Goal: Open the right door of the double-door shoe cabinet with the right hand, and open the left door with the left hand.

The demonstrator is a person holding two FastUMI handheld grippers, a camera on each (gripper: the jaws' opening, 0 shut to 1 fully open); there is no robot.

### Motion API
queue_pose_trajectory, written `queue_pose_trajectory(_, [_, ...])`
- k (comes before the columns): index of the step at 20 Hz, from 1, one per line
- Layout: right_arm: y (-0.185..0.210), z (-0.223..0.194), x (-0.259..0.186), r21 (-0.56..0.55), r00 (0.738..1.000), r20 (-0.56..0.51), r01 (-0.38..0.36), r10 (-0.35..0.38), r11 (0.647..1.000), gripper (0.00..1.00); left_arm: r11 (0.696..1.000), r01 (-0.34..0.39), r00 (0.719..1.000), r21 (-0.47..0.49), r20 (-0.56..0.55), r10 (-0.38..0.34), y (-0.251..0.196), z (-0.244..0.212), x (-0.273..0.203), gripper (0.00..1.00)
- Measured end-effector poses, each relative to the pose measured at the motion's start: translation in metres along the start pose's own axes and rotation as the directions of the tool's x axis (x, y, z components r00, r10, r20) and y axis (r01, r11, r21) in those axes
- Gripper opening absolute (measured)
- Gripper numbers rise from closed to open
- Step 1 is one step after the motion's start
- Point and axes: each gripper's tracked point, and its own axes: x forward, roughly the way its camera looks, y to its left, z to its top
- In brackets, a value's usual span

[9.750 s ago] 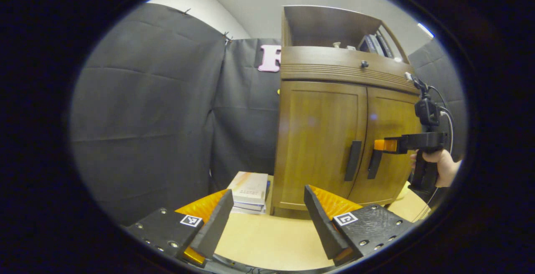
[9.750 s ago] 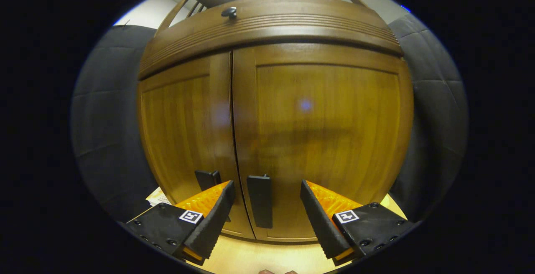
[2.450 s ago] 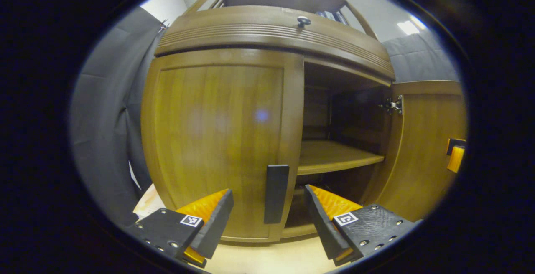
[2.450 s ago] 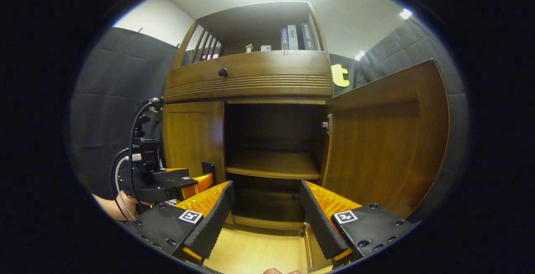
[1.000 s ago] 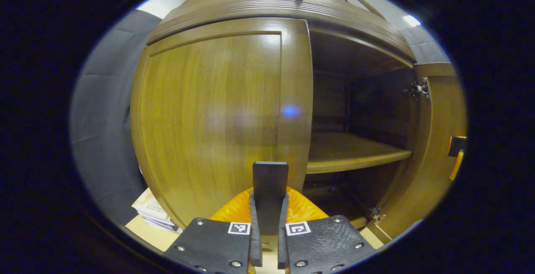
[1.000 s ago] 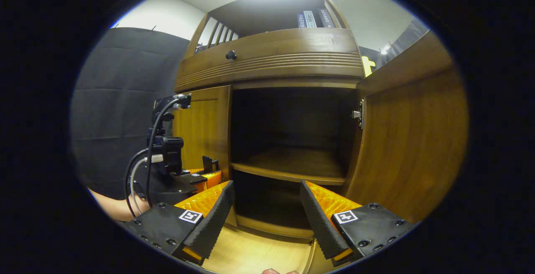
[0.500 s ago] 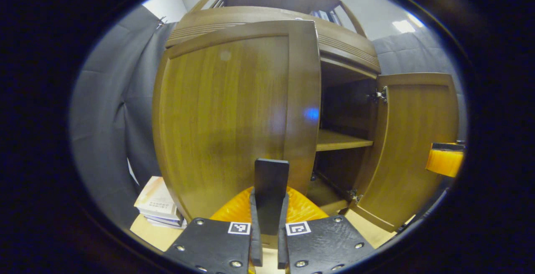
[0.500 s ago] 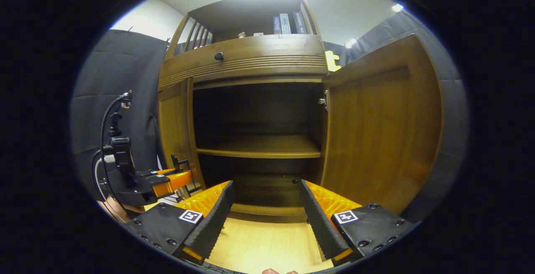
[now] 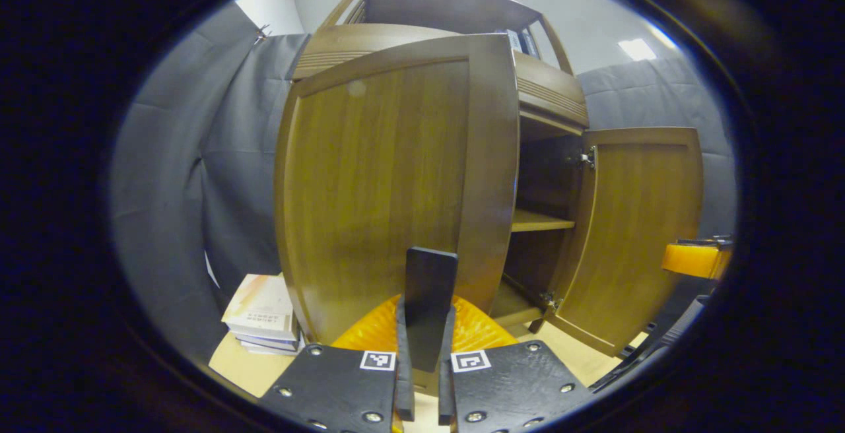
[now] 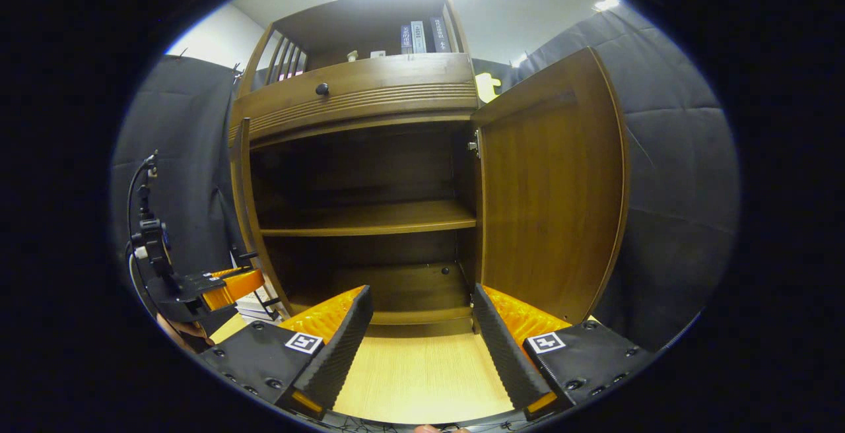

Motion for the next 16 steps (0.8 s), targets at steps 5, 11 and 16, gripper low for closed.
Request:
queue_pose_trajectory(5, [0.010, -0.002, -0.008, -0.016, 1.000, 0.006, -0.003, 0.004, 1.000, 0.94, 1.000, -0.014, 1.000, -0.015, 0.004, 0.014, 0.011, 0.003, -0.013, 0.16])
queue_pose_trajectory(11, [0.025, -0.005, -0.012, -0.023, 1.000, -0.002, -0.018, 0.018, 1.000, 0.94, 0.999, -0.037, 0.999, -0.016, 0.014, 0.038, 0.027, 0.006, -0.026, 0.16])
queue_pose_trajectory(16, [0.039, -0.002, -0.010, -0.039, 0.999, 0.002, -0.043, 0.043, 0.998, 0.94, 0.998, -0.066, 0.997, -0.004, 0.027, 0.066, 0.048, 0.005, -0.036, 0.17])
